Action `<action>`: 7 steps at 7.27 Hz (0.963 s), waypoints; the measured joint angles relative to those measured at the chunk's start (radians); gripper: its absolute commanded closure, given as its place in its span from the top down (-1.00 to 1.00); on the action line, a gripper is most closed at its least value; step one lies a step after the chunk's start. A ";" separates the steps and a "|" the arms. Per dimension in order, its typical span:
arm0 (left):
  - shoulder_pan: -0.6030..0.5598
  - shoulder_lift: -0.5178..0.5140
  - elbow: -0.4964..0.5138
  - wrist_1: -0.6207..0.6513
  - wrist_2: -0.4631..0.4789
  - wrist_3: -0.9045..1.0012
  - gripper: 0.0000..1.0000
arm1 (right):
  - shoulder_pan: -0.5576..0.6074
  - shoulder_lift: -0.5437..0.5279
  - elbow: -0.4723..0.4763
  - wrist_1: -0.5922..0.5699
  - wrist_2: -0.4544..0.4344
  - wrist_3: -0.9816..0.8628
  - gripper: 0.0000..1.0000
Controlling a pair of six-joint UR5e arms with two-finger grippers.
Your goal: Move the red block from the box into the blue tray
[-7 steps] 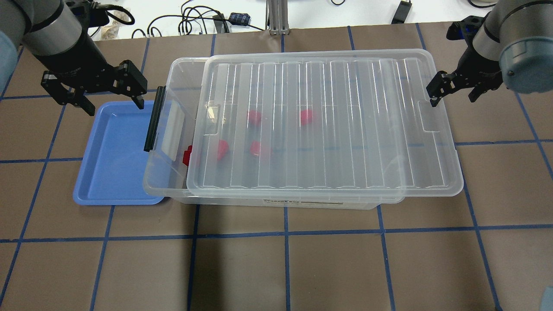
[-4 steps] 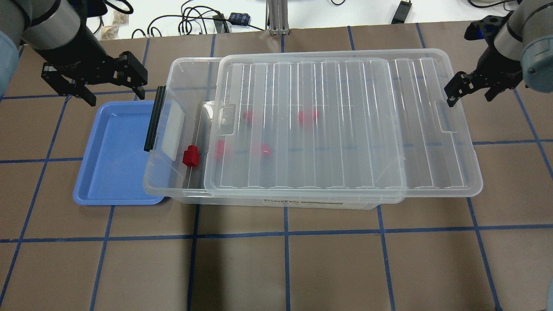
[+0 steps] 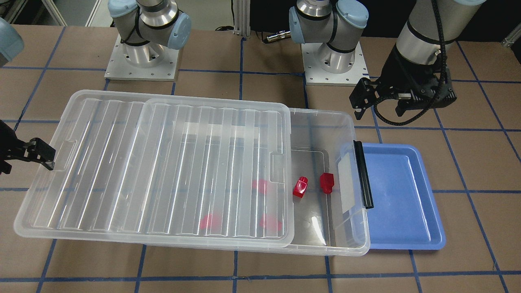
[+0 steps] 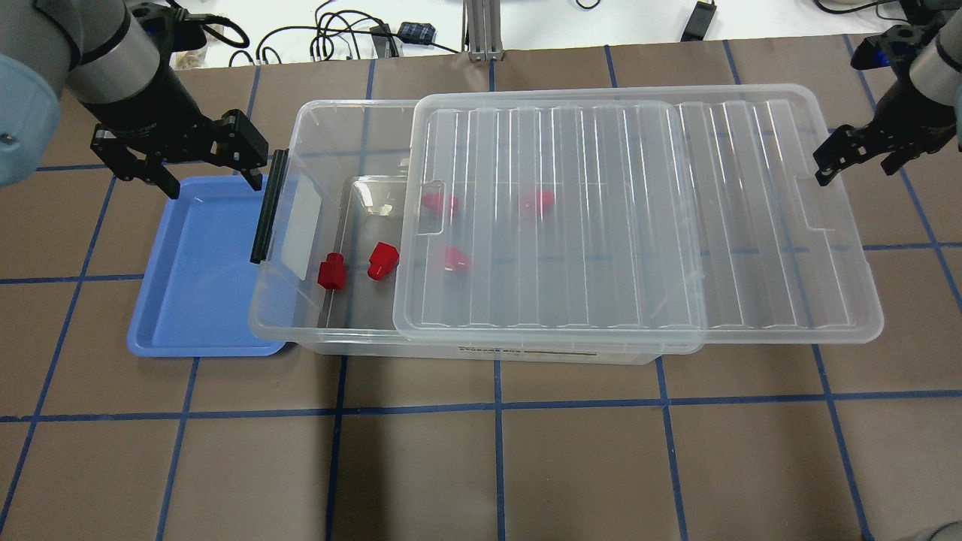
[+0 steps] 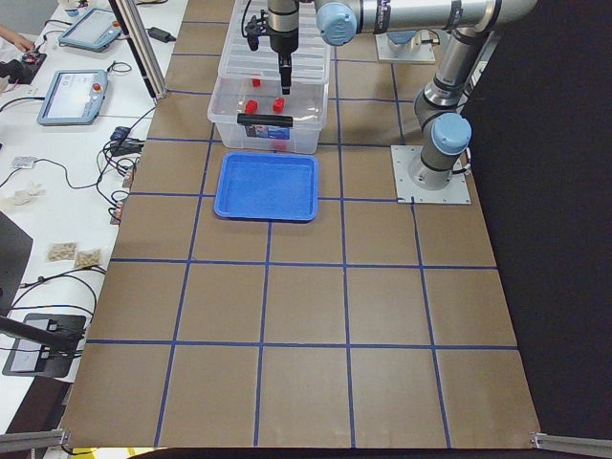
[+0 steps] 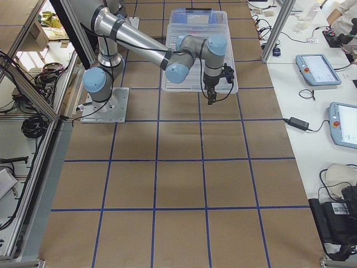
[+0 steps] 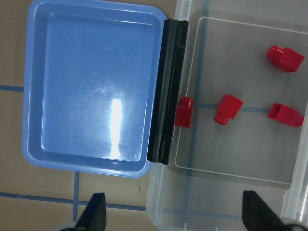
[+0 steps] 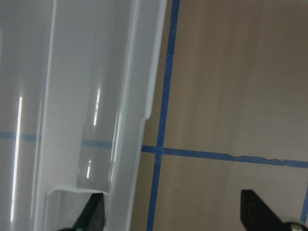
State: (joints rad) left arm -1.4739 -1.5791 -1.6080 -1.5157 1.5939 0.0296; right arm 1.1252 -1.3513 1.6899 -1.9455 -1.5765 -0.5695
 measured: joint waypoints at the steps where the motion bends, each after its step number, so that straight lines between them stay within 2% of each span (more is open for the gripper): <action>1: -0.001 -0.005 -0.004 0.007 -0.001 0.021 1.00 | -0.024 0.000 -0.001 0.000 0.001 -0.019 1.00; 4: -0.033 -0.050 -0.007 0.054 -0.004 0.202 1.00 | -0.070 0.000 -0.002 0.000 0.001 -0.068 1.00; 7: -0.137 -0.117 -0.021 0.135 -0.005 0.281 1.00 | -0.094 0.000 -0.004 0.000 -0.001 -0.073 1.00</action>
State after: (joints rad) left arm -1.6107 -1.6963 -1.6286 -1.3803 1.5894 0.3109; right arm 1.0307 -1.3514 1.6864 -1.9451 -1.5777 -0.6430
